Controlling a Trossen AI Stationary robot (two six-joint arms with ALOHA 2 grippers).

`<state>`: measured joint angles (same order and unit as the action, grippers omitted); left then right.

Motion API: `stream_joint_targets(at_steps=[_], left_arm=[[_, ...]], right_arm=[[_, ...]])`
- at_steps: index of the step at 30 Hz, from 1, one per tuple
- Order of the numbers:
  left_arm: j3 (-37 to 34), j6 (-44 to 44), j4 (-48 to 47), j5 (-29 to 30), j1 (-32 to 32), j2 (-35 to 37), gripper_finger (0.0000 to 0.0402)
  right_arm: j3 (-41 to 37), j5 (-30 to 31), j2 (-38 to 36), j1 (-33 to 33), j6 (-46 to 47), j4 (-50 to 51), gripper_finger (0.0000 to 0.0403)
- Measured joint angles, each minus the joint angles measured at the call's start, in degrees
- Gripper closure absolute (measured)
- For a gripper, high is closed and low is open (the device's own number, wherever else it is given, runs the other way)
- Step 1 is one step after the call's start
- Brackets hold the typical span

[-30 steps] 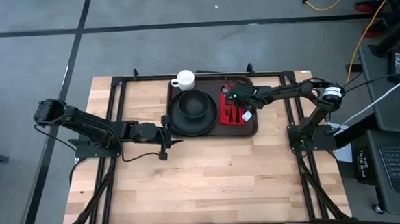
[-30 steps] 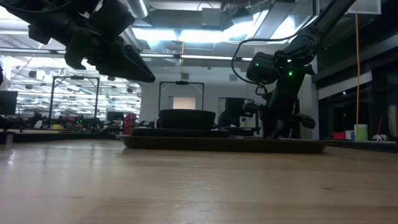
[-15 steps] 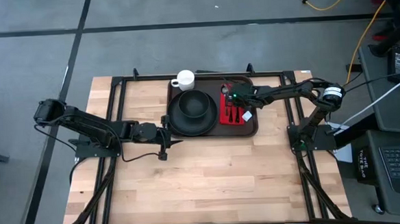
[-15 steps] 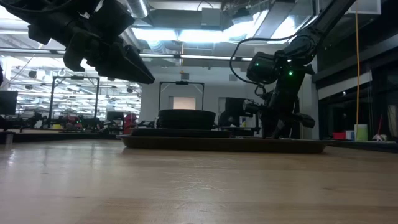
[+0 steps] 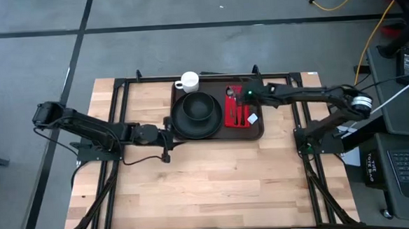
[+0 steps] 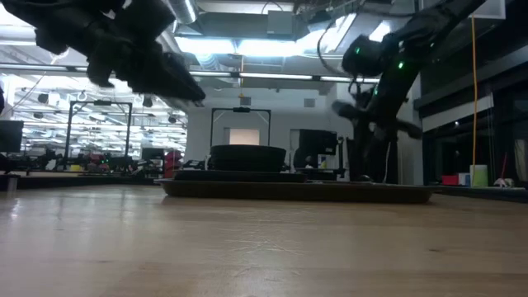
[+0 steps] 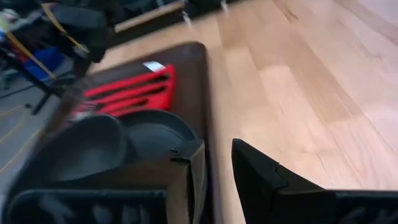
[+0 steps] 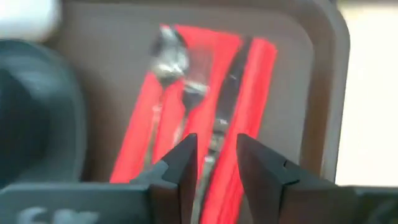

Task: Set up tray
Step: Return to Home Position

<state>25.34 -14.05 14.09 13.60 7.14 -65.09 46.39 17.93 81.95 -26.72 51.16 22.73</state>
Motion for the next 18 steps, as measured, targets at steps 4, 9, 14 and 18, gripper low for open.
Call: stream_joint_targets(at_steps=[4, 9, 14, 18], left_arm=[[0.0, 2.1, -1.7, 1.5, 0.0, 5.9, 0.0327], [0.0, 4.2, -8.0, 1.5, 0.0, 14.8, 0.0335], [0.0, 5.8, -14.0, 0.4, -0.1, 23.5, 0.0379], [0.0, 6.8, -15.6, 0.7, -0.1, 28.8, 0.0397]], right_arm=[[0.0, 1.7, -5.5, 1.9, -8.6, -0.4, 0.0290], [0.0, 7.9, -11.6, 7.3, -20.3, -0.3, 0.0342], [0.0, 10.8, -13.6, 14.1, -27.9, -0.7, 0.0392], [-1.1, 17.7, -13.5, 19.6, -31.1, -3.0, 0.0395]])
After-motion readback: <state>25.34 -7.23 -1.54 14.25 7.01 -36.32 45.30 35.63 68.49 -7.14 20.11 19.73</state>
